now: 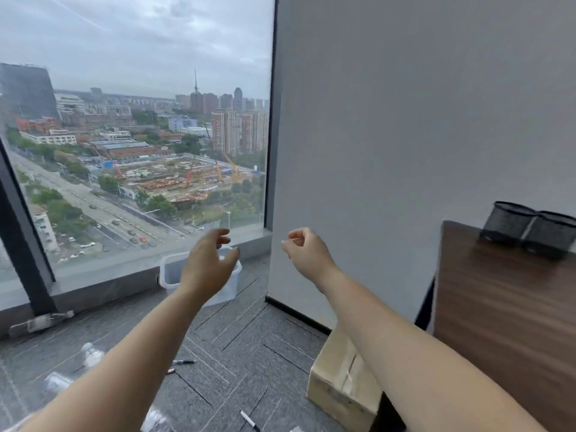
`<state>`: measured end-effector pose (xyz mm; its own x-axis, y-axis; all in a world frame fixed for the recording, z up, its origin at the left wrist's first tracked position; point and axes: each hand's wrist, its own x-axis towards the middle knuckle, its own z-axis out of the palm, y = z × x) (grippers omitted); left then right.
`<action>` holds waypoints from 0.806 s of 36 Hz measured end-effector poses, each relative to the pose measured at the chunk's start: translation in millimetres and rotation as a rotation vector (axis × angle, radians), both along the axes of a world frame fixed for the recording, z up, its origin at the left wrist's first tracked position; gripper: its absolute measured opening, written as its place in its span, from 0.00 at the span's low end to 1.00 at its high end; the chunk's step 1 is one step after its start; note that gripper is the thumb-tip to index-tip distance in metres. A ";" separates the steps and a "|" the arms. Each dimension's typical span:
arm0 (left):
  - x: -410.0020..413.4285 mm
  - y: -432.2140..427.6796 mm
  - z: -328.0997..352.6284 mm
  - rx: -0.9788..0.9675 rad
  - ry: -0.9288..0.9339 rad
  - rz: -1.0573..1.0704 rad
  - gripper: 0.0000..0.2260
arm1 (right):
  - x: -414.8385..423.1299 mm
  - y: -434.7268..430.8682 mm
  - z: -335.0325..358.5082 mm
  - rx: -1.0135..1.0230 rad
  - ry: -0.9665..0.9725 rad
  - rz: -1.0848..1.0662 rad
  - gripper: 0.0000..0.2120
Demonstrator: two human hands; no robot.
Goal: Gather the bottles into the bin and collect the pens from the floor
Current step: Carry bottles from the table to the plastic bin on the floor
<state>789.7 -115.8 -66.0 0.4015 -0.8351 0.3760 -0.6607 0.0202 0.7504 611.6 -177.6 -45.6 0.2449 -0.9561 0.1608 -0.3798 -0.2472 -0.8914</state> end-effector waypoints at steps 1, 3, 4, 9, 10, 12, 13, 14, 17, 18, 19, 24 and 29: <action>-19.3 9.0 3.7 -0.014 0.011 -0.027 0.20 | -18.6 14.9 5.2 -0.021 0.008 -0.011 0.15; -58.2 26.3 9.2 -0.041 0.026 -0.075 0.20 | -55.4 42.6 13.5 -0.059 0.046 -0.028 0.15; -77.8 34.2 11.3 -0.049 0.030 -0.097 0.20 | -73.8 55.4 16.9 -0.079 0.072 -0.035 0.16; -174.1 65.4 23.0 -0.052 0.043 -0.217 0.20 | -176.8 110.8 34.1 -0.172 0.181 -0.134 0.20; -193.4 69.2 25.7 -0.054 0.040 -0.246 0.20 | -199.9 120.0 36.2 -0.178 0.192 -0.171 0.20; -232.7 75.7 32.0 -0.054 0.024 -0.308 0.20 | -247.8 136.8 38.7 -0.180 0.204 -0.260 0.19; -252.7 77.7 35.3 -0.058 0.013 -0.338 0.21 | -272.1 144.7 39.3 -0.179 0.207 -0.308 0.18; -272.7 79.1 38.7 -0.067 0.001 -0.368 0.21 | -295.6 152.9 40.4 -0.179 0.211 -0.356 0.18; -333.1 80.3 46.5 -0.090 -0.030 -0.470 0.21 | -362.4 173.6 42.6 -0.172 0.242 -0.492 0.18; -353.0 79.5 47.9 -0.090 -0.038 -0.507 0.21 | -383.0 179.1 43.1 -0.166 0.250 -0.532 0.18; -372.6 78.6 48.8 -0.086 -0.048 -0.542 0.21 | -402.2 184.1 43.0 -0.156 0.255 -0.568 0.19; -469.2 64.2 49.6 -0.024 -0.153 -0.691 0.25 | -487.6 197.2 40.9 -0.099 0.281 -0.735 0.18; -550.7 41.4 48.9 0.055 -0.251 -0.797 0.28 | -552.6 189.3 29.2 -0.064 0.360 -0.829 0.20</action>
<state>239.0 -74.4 -17.0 -0.4068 -0.8533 0.3263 -0.6117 0.5197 0.5965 58.9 11.7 -16.5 -0.4723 -0.8402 0.2666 -0.7115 0.1848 -0.6780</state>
